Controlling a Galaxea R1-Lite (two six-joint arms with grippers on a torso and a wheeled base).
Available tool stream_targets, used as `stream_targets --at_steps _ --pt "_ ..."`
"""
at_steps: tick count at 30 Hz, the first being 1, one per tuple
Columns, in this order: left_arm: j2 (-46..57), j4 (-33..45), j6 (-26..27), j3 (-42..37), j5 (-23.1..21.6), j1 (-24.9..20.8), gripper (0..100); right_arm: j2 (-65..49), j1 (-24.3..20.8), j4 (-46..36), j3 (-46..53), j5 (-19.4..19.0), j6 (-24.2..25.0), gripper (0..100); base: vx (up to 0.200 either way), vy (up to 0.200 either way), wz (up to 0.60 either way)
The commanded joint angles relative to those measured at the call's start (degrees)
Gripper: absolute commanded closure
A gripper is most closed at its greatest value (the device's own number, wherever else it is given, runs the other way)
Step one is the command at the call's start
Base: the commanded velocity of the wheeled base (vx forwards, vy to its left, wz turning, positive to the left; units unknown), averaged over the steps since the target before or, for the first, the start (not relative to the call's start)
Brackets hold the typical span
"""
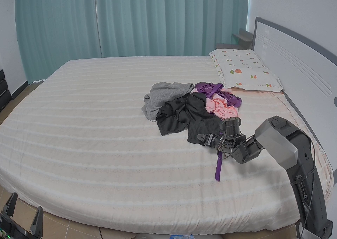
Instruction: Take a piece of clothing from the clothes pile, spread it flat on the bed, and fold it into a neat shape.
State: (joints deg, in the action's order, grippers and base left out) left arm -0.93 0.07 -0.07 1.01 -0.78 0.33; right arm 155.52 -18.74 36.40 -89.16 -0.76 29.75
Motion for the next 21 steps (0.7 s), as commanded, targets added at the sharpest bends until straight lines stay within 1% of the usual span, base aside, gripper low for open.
stream_targets --at_steps 1,10,15,16,19,21 --pt "0.7 0.0 0.0 -1.0 0.0 0.0 0 1.5 -0.4 -0.5 -2.1 -0.1 -0.5 100 0.0 0.0 0.0" --pt "0.7 0.0 0.0 -1.0 0.0 0.0 0 0.1 -1.2 0.2 -0.9 -0.1 -0.2 100 0.0 0.0 0.0" --pt "0.7 0.0 0.0 -1.0 0.0 0.0 0 -3.9 -1.0 0.9 3.9 -0.7 0.3 100 0.0 0.0 0.0" --pt "0.7 0.0 0.0 -1.0 0.0 0.0 0 -5.6 -0.9 1.8 6.5 -1.0 0.8 100 0.0 0.0 0.0" --pt "0.7 0.0 0.0 -1.0 0.0 0.0 0 -8.8 -0.8 4.3 11.6 -2.6 3.0 100 0.0 0.0 0.0" --pt "0.7 0.0 0.0 -1.0 0.0 0.0 0 -12.3 -0.8 7.7 17.3 -5.7 6.7 100 0.0 0.0 0.0"
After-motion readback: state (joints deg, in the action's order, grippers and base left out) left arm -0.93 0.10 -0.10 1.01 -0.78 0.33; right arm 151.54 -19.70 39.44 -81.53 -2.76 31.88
